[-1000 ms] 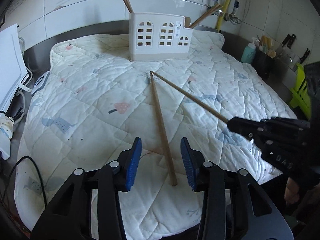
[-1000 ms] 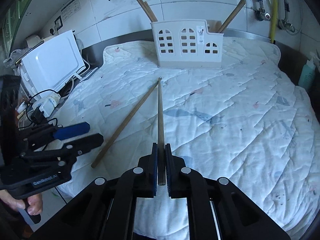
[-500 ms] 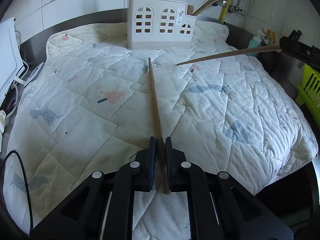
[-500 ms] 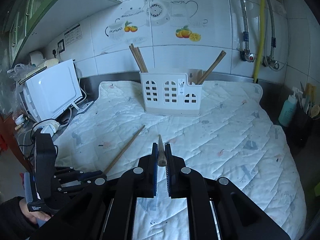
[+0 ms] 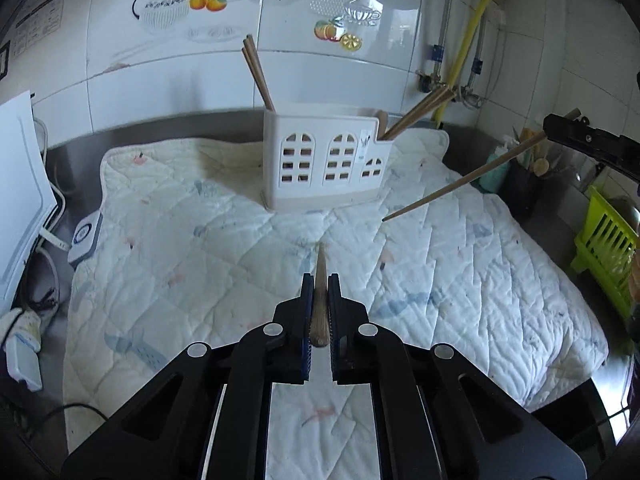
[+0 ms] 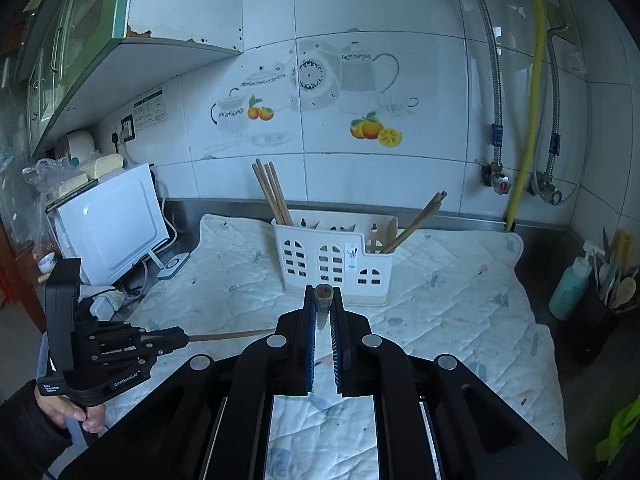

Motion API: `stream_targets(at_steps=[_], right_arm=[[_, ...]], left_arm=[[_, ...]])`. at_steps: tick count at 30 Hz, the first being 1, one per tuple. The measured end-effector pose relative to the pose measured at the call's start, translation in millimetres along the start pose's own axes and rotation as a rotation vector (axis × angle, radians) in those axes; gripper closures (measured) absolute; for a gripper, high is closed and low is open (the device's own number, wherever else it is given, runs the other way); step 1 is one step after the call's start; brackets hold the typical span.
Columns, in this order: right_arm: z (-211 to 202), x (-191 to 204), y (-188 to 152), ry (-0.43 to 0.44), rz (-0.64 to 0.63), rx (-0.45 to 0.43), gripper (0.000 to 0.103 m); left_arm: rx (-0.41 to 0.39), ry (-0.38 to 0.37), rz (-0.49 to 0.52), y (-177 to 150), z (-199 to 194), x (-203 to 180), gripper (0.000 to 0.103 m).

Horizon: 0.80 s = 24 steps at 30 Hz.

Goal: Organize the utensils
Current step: 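Carry both chopsticks to the white holder and insert them upright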

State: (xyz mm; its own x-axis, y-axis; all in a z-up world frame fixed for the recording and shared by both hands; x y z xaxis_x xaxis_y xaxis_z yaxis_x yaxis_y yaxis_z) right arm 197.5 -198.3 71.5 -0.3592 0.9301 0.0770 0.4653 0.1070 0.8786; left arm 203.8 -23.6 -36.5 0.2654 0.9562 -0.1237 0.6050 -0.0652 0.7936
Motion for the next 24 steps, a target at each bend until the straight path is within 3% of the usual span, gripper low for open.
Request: stream_targets(at_steps=[13,18,24], right_arm=[[23,-46,107,-0.07,-0.061,0.004,0.096],[56,-51,121,-0.071,-0.079,0.07,0.096],[106,-56,110,-0.059,-0.076,0.183,0.096]], left_arm=[[-0.033,-0.024,0.116,105,26,-14,0.098],[-0.06,-0.041,0.14,133,27,-21,0.098],[-0.145,-0.048,0.153,182,10,-24,0.098]])
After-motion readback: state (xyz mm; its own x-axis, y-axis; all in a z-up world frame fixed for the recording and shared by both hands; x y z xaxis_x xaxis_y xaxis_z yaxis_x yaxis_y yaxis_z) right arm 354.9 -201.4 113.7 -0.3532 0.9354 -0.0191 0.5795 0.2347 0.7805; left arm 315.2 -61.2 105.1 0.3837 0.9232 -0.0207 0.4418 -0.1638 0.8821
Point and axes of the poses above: each gripper's, at about its wrist camera, not at the fingertips, and z roughly the way its jaws point, x to its left, y to its top, the point moved 10 cm from there along z, roughly the way its jaws point, and after that the axes turned 1 degree about -x, right-handed, at the moved point
